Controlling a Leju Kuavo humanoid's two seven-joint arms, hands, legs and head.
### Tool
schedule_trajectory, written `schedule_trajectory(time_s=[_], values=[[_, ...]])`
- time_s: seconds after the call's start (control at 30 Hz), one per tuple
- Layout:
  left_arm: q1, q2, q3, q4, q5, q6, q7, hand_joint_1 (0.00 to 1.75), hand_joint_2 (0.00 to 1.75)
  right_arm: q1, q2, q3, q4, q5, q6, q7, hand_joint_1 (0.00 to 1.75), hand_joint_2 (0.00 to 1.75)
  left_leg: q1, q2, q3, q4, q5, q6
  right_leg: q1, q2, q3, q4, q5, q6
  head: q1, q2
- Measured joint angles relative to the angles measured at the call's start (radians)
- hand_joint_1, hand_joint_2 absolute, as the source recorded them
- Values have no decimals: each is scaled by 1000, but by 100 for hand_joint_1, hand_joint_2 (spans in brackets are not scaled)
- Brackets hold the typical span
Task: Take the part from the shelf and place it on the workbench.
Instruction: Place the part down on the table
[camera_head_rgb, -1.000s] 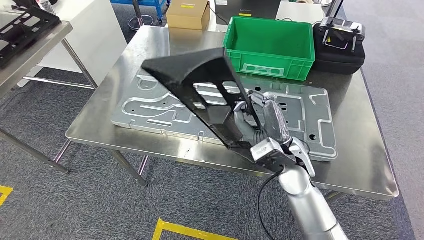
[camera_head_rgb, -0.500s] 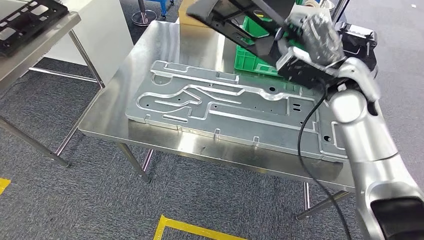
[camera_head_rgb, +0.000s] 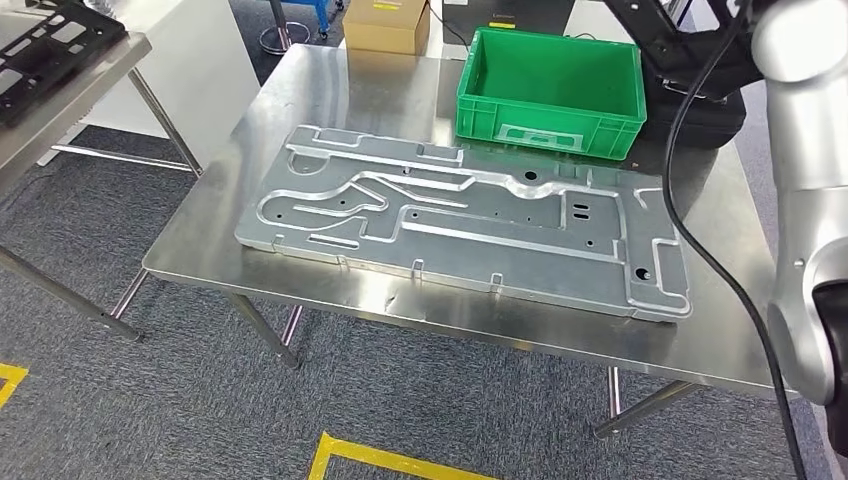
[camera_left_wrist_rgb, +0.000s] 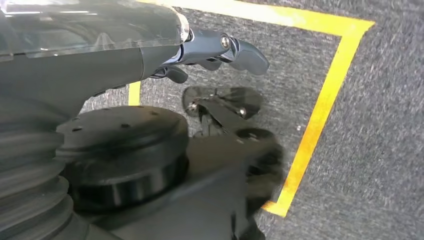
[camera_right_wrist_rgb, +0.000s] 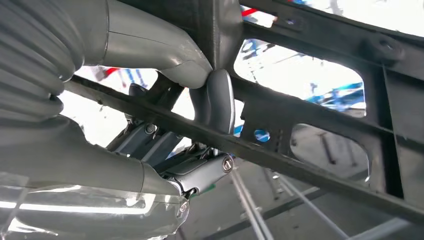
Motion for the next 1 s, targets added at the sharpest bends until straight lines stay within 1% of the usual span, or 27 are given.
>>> schedule_trajectory(time_s=[0.03,0.07,0.17,0.23,0.27,0.3,0.33,0.37,0.4,0.43,0.47,0.5,0.57,0.6,0.63,0.67,0.7,0.73,0.77,0.8,0.83,0.87,0.93,0.97,1.0], values=[[0,0,1,0,0,0,0,0,175,-8,2,6,11,6,-1,4,175,175,2,0,-20,40,-13,-3,0,0,0,0,-1,-1,0,0],[1,0,1,0,0,0,0,0,175,-12,4,8,16,8,-1,6,175,175,3,0,-31,60,-18,-4,0,1,1,1,-1,-1,0,0],[1,0,1,0,0,0,0,0,175,-13,4,10,19,9,-1,7,175,175,4,0,-35,67,-18,-5,0,1,1,1,-1,-1,0,0],[1,0,2,0,0,0,0,0,175,-18,6,14,30,17,-2,11,175,175,5,0,-41,71,-8,-6,0,2,2,1,-2,-1,0,0],[1,0,3,0,0,0,-1,0,175,-30,9,23,58,33,-9,16,175,175,7,0,-17,12,31,-6,0,3,5,3,-6,1,0,0],[1,0,6,0,1,1,-1,0,175,-49,13,33,115,57,-30,20,175,175,8,0,14,-62,69,-1,1,3,7,6,-10,7,0,0],[2,0,8,0,1,1,-2,0,175,-68,16,44,177,79,-53,22,175,175,7,0,47,-138,104,5,2,4,9,7,-14,15,1,0],[2,0,10,0,2,1,-2,0,175,-85,19,54,244,101,-80,24,175,175,6,-1,80,-212,136,14,3,4,11,7,-17,24,1,0],[2,0,12,0,2,1,-2,0,175,-94,20,57,298,113,-104,23,175,175,5,-1,90,-231,136,24,3,4,11,7,-20,33,1,0],[2,0,13,0,2,2,-2,0,175,-96,21,58,329,117,-116,21,175,175,6,-1,93,-237,139,31,2,4,9,16,-27,39,1,0],[2,0,14,0,2,2,-2,0,175,-98,21,59,357,121,-126,20,175,175,8,-1,96,-243,142,37,1,4,-3,43,-45,43,2,0],[2,0,14,0,2,2,-2,0,175,-99,21,59,382,123,-133,18,175,175,9,0,99,-246,143,41,0,4,-27,93,-72,47,2,0],[2,0,15,0,2,3,-2,0,175,-100,21,60,423,125,-139,14,175,175,7,-1,99,-246,142,46,-1,4,-99,230,-129,52,2,0],[2,0,15,0,2,3,-2,0,175,-99,21,61,440,125,-140,13,175,175,6,-1,99,-245,140,47,-1,4,-127,278,-138,54,2,0],[2,0,15,0,2,3,-2,0,175,-98,21,62,454,125,-140,12,175,175,6,-1,100,-244,139,48,-1,4,-140,291,-128,54,2,0],[2,0,15,0,2,3,-2,0,175,-99,21,63,465,126,-140,13,175,175,6,-1,101,-242,137,47,-1,4,-131,262,-99,52,2,0],[2,0,16,0,2,3,-2,0,175,-101,21,63,475,128,-141,19,175,175,6,-1,102,-239,134,45,-1,4,-105,200,-58,50,2,0],[2,0,16,0,2,4,-2,0,175,-103,21,63,485,132,-143,27,175,175,5,-1,104,-237,131,43,0,3,-73,128,-25,47,2,0],[2,0,16,0,2,4,-2,0,175,-107,21,63,499,138,-146,38,175,175,3,-2,104,-235,128,39,2,3,-45,68,-2,43,2,0],[1,0,17,0,2,6,-2,0,175,-109,22,63,516,145,-152,49,175,175,1,-3,104,-233,126,36,4,3,-28,29,9,38,2,0],[1,0,17,0,1,8,-2,0,175,-108,22,63,536,154,-158,58,175,175,0,-3,103,-233,125,32,7,4,-22,13,8,34,1,0],[1,0,18,0,1,10,-2,0,175,-107,22,63,554,162,-165,64,175,175,0,-4,103,-234,125,27,9,4,-22,10,8,30,1,0],[3,0,20,0,1,13,-3,0,175,-101,22,63,588,176,-179,71,175,175,-1,-2,100,-229,118,17,5,5,-21,6,11,20,1,0],[3,0,22,0,1,14,-4,0,175,-98,22,63,606,181,-187,75,175,175,-1,-1,91,-207,103,11,2,5,-19,4,13,15,1,0],[3,0,23,0,0,15,-6,0,175,-95,21,63,625,185,-196,80,175,175,0,-1,73,-165,78,7,-1,4,-18,2,14,10,1,0]])
